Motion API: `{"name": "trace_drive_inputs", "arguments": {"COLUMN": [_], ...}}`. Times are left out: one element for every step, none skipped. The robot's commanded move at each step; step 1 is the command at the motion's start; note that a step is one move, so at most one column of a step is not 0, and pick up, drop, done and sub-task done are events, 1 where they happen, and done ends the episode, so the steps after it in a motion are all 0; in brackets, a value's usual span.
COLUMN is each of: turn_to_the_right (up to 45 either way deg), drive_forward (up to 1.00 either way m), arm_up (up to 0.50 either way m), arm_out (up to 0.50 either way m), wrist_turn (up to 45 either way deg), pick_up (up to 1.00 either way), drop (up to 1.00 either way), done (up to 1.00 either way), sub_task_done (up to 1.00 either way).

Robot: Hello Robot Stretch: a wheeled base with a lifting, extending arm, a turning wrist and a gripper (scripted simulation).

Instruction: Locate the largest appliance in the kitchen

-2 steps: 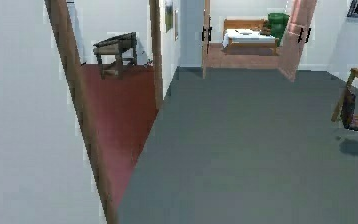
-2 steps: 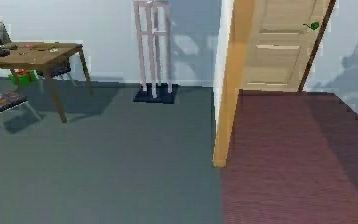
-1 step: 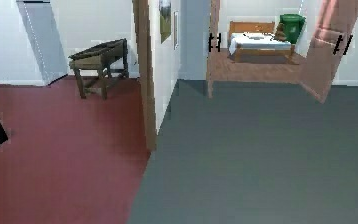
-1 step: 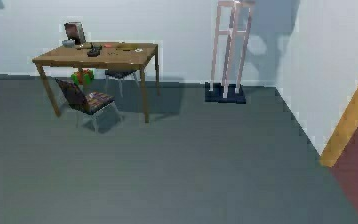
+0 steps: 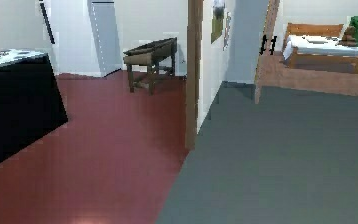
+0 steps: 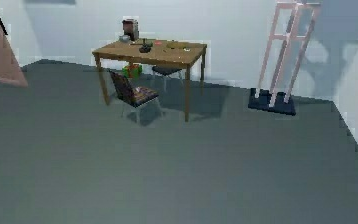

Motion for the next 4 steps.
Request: {"name": "trace_drive_inputs", "arguments": {"turn_to_the_right": [0.0,-21.0,-3.0,0.0], "drive_forward": [0.05,0.0,0.0,0.4], "arm_up": [0.0,0.0,0.0,0.0], "arm_out": [0.0,0.0,0.0,0.0], "wrist_turn": [0.0,0.0,0.0,0.0], "pick_up": [0.0,0.0,0.0,0.0], "drop": [0.0,0.0,0.0,0.0], "done": [0.0,0.0,0.0,0.0], "sub_task_done": [0.0,0.0,0.0,0.0]}}
